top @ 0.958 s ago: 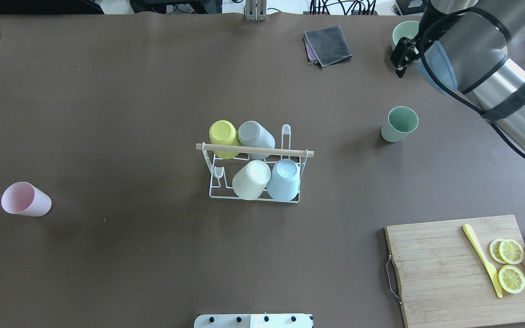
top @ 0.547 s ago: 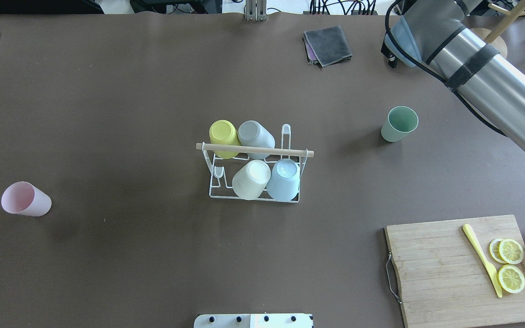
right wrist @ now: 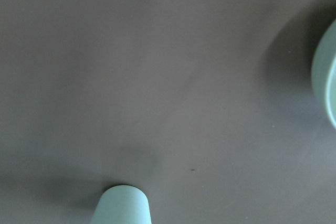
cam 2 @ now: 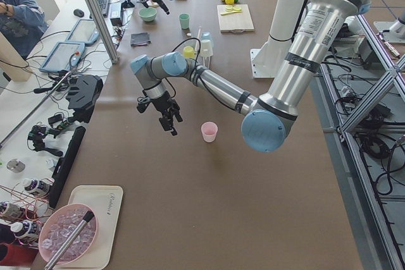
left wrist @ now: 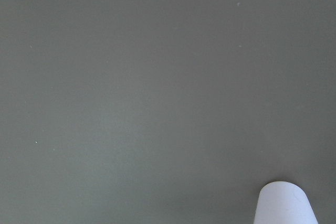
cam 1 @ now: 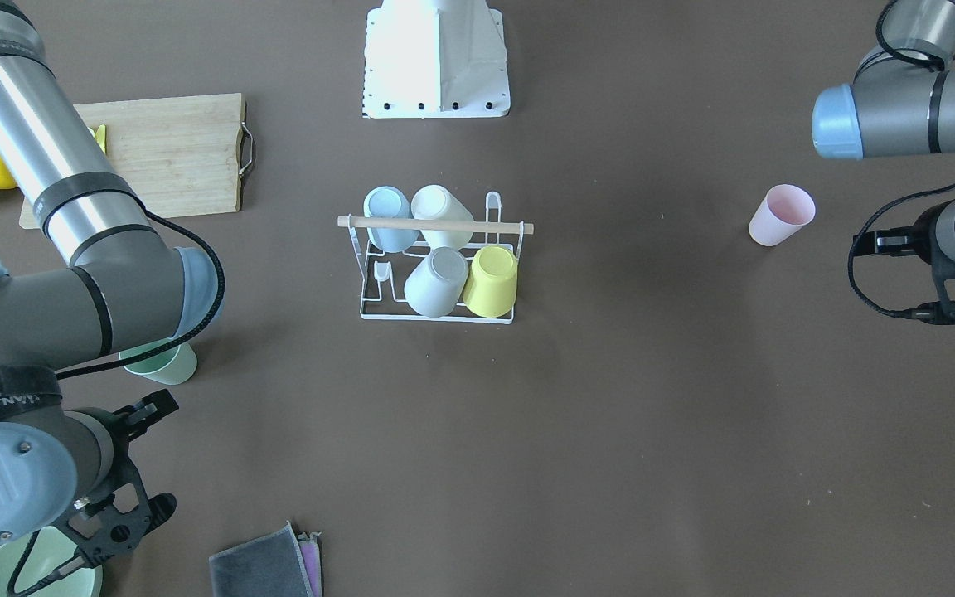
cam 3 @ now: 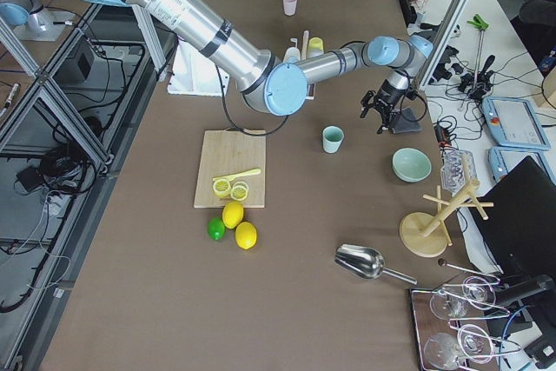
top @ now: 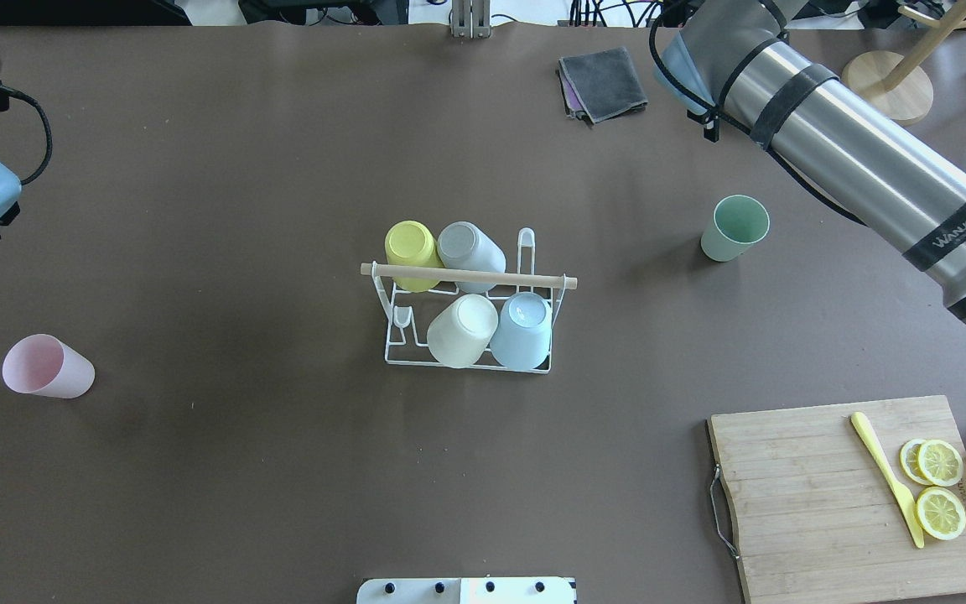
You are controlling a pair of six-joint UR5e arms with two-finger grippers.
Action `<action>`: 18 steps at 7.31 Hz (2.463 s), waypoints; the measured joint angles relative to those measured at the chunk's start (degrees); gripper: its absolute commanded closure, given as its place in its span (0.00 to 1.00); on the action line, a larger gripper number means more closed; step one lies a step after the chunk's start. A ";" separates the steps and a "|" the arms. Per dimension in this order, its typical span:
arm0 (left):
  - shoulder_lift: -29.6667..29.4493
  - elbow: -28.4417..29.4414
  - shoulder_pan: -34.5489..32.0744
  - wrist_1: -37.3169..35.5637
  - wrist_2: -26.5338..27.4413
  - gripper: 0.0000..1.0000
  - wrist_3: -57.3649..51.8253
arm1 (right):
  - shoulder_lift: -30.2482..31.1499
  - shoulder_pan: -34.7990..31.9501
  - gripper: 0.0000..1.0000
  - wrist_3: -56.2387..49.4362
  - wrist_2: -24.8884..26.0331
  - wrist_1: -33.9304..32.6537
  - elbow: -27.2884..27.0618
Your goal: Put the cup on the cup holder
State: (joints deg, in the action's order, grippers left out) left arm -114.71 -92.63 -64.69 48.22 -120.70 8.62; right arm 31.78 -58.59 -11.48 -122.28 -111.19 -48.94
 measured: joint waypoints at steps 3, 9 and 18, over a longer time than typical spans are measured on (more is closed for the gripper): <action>-3.59 5.39 2.18 -3.60 -1.44 0.01 -5.85 | -1.14 3.55 0.00 -0.29 -0.58 0.08 5.37; -9.30 21.65 5.16 -4.49 -9.35 0.01 -19.79 | -2.40 5.54 0.00 -1.85 -0.66 -4.19 9.92; -13.01 23.85 14.45 -15.62 -5.07 0.01 -26.60 | -5.31 9.75 0.00 -8.50 5.96 -6.76 17.12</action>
State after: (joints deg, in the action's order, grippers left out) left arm -127.72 -68.78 -50.24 32.60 -125.77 -17.98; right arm 26.48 -48.84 -19.98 -116.33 -117.95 -31.82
